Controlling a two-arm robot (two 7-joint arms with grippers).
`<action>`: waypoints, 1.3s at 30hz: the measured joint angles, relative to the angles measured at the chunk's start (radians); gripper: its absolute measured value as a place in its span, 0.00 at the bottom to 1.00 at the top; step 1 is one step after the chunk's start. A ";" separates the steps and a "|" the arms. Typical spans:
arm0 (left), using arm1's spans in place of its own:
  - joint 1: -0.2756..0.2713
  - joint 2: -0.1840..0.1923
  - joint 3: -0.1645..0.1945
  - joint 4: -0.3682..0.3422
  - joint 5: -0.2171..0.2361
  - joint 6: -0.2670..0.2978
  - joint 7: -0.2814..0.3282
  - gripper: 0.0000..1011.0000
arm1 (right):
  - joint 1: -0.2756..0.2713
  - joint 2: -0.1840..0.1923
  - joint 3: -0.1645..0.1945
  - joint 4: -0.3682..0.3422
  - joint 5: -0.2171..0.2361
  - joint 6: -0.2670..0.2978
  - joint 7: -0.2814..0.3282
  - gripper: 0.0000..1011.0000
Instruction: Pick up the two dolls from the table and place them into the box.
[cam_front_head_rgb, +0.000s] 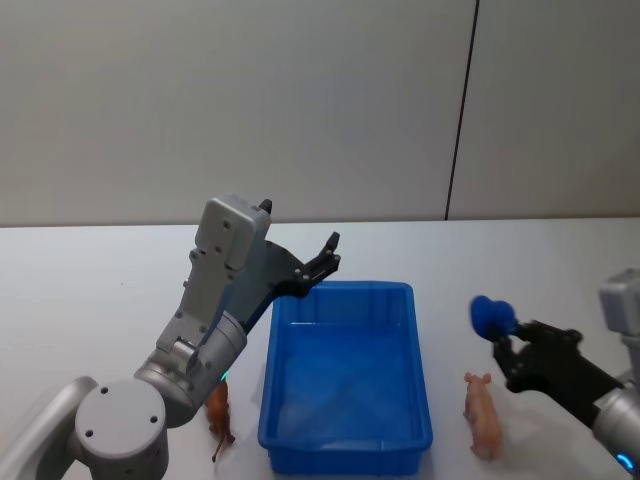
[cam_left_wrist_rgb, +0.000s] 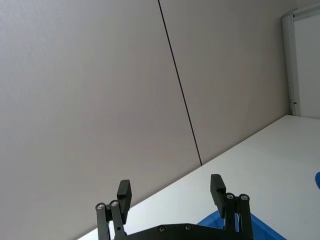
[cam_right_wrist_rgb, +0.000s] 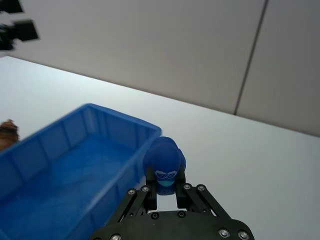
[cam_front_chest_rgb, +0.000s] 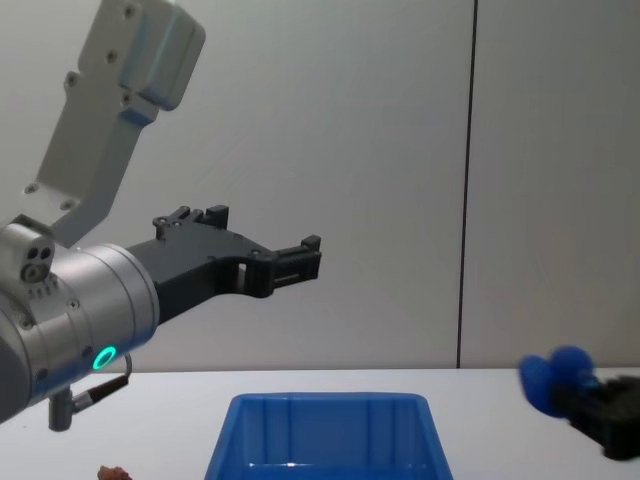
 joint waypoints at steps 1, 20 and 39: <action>0.000 0.000 0.000 0.000 0.000 0.000 0.000 0.99 | 0.003 -0.003 -0.002 -0.002 -0.003 0.000 0.006 0.19; 0.000 0.000 0.000 0.000 0.000 0.000 0.000 0.99 | 0.094 -0.114 -0.113 0.022 -0.158 0.051 0.147 0.40; 0.000 0.000 0.000 0.000 0.000 0.000 0.000 0.99 | 0.125 -0.132 -0.119 0.045 -0.175 0.065 0.118 0.97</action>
